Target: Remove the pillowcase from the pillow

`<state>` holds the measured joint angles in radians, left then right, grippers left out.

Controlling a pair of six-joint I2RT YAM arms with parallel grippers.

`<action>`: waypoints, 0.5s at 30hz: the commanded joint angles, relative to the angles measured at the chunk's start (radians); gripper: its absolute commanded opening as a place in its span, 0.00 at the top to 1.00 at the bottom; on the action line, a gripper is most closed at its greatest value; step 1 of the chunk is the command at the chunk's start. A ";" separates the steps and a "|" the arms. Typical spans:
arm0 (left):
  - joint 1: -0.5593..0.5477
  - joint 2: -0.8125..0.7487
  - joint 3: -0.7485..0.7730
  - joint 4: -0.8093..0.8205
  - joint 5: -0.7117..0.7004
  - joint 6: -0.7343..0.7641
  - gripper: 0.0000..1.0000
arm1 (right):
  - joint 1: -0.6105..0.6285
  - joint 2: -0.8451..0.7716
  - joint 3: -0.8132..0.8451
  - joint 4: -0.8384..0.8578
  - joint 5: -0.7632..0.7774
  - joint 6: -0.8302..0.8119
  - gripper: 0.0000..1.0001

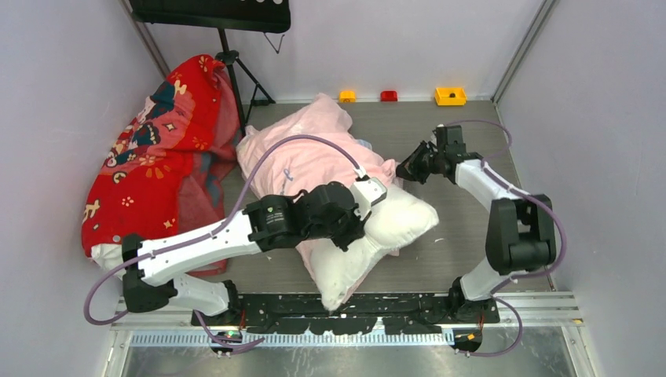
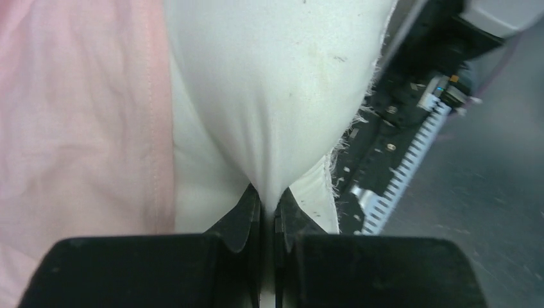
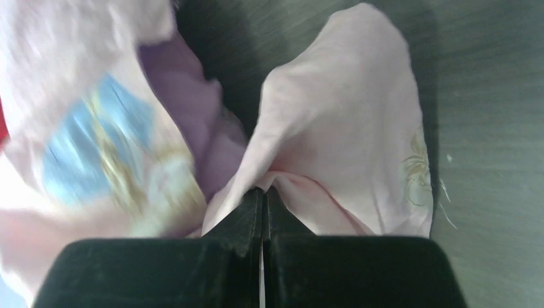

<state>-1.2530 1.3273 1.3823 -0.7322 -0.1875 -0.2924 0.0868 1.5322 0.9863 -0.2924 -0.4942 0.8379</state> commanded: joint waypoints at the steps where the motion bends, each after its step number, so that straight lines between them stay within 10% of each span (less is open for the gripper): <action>1: -0.018 -0.073 -0.031 0.170 0.426 -0.013 1.00 | 0.024 0.113 0.173 0.134 0.055 0.030 0.99; 12: 0.035 0.020 -0.059 0.237 0.422 -0.015 1.00 | 0.044 0.426 0.662 0.003 0.063 -0.004 0.99; 15: 0.055 0.080 -0.037 0.214 0.336 -0.006 1.00 | 0.043 0.406 0.729 -0.063 0.074 -0.063 0.85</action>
<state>-1.1923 1.3632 1.2922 -0.5327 0.0879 -0.2840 0.1535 1.9827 1.5730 -0.4080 -0.4988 0.8322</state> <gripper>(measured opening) 0.049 0.061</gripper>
